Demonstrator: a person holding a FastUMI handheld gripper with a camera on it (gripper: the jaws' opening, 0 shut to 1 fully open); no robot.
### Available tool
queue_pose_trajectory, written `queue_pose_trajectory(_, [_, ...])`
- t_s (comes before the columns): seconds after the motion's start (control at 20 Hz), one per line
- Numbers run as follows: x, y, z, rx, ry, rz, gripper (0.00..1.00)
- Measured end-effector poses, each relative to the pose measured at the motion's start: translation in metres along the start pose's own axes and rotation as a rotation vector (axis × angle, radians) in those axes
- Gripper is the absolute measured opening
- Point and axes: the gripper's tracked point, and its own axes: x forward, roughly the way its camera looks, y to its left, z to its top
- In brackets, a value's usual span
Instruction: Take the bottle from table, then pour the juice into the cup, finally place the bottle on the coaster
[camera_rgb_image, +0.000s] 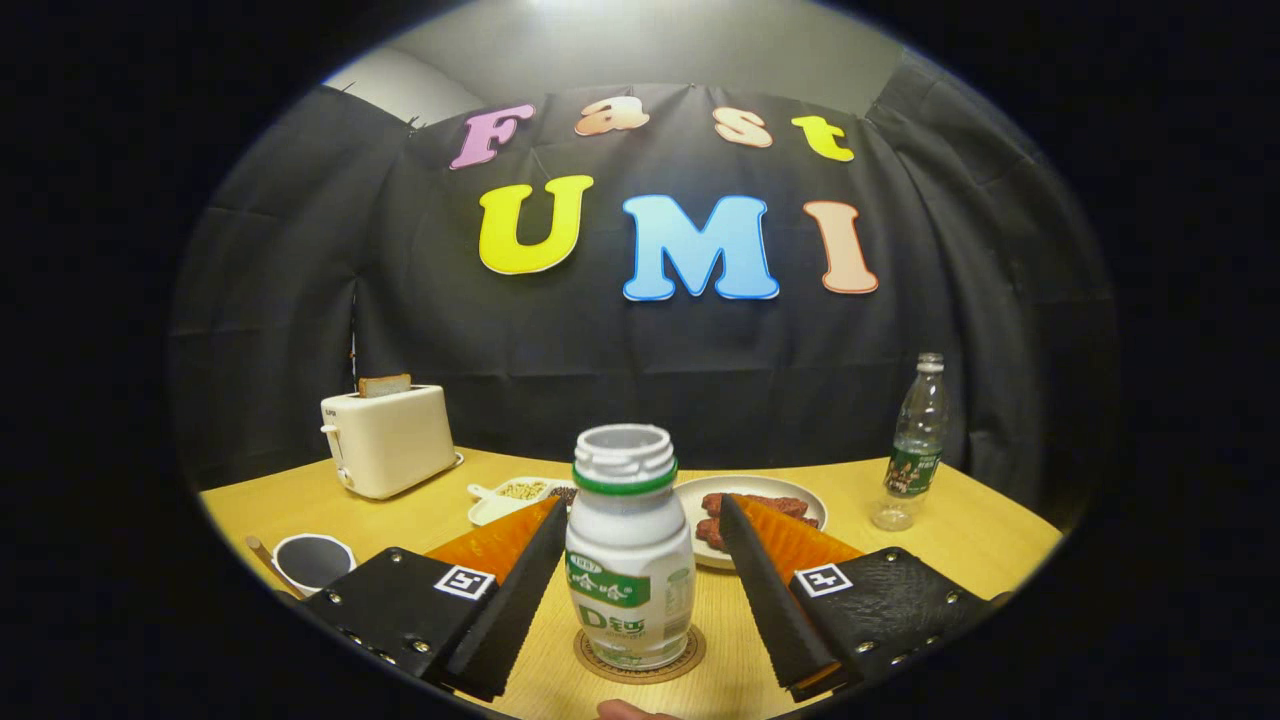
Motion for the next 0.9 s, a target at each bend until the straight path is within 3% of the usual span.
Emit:
queue_pose_trajectory(0.5, [-0.067,-0.003,0.095,-0.052,-0.078,-0.056,0.94])
queue_pose_trajectory(0.9, [-0.095,-0.009,0.124,-0.048,-0.059,-0.055,0.93])
